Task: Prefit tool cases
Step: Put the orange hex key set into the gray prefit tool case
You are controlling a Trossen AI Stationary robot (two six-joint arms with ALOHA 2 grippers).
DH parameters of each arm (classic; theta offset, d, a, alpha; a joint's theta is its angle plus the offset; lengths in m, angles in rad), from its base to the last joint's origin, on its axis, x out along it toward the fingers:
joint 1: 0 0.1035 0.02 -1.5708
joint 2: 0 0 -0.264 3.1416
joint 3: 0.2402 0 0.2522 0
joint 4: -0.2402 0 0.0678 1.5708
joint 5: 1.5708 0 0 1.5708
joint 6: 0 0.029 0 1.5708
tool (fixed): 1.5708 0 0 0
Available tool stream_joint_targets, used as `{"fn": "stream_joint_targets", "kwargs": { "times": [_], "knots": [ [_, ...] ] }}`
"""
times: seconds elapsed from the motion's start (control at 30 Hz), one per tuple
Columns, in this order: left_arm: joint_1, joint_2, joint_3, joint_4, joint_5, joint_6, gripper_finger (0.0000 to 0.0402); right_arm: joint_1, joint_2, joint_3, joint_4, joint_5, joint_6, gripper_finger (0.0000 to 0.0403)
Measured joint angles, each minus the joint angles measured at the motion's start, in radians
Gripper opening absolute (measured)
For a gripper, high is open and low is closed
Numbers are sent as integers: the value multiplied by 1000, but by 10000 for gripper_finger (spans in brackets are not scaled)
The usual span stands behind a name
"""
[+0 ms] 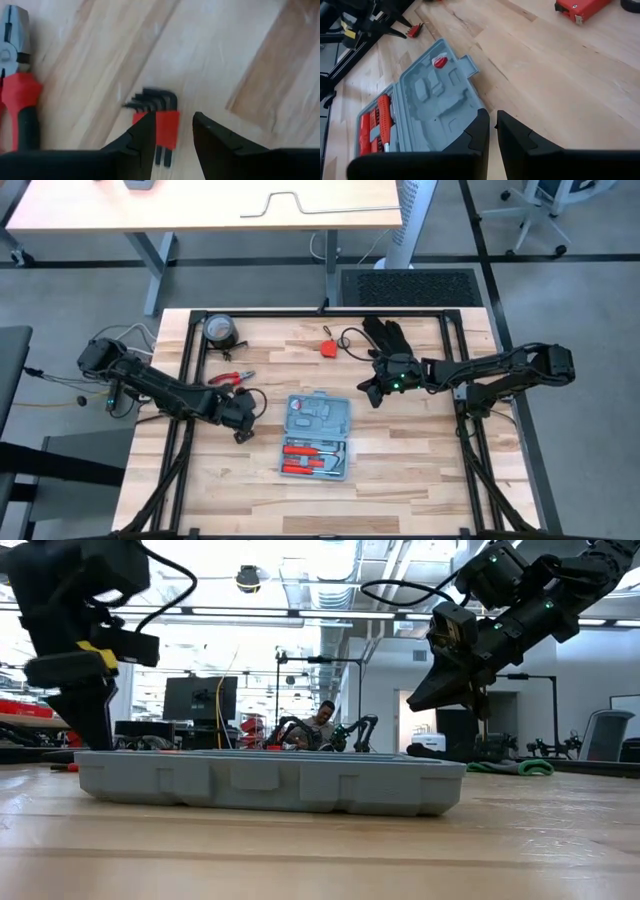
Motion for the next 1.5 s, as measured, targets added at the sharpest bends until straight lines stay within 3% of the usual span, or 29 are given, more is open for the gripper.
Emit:
{"fn": "stream_joint_targets", "kwargs": {
  "times": [0.3,0.63,1.07,1.23,1.5],
  "knots": [
    [-92,0,0,-52,-88,-1,118,-11,0,0,-1,1,-1,47],
    [-108,0,-65,38,-83,-13,119,-10,0,0,-1,6,-2,47],
    [-104,-8,-66,8,-71,-51,119,-21,0,0,-1,6,-2,47],
    [-58,-58,-66,46,57,-66,137,-38,0,0,0,8,-2,47],
    [115,-200,-119,62,297,-188,212,-56,0,0,2,8,-20,47]
  ]
}}
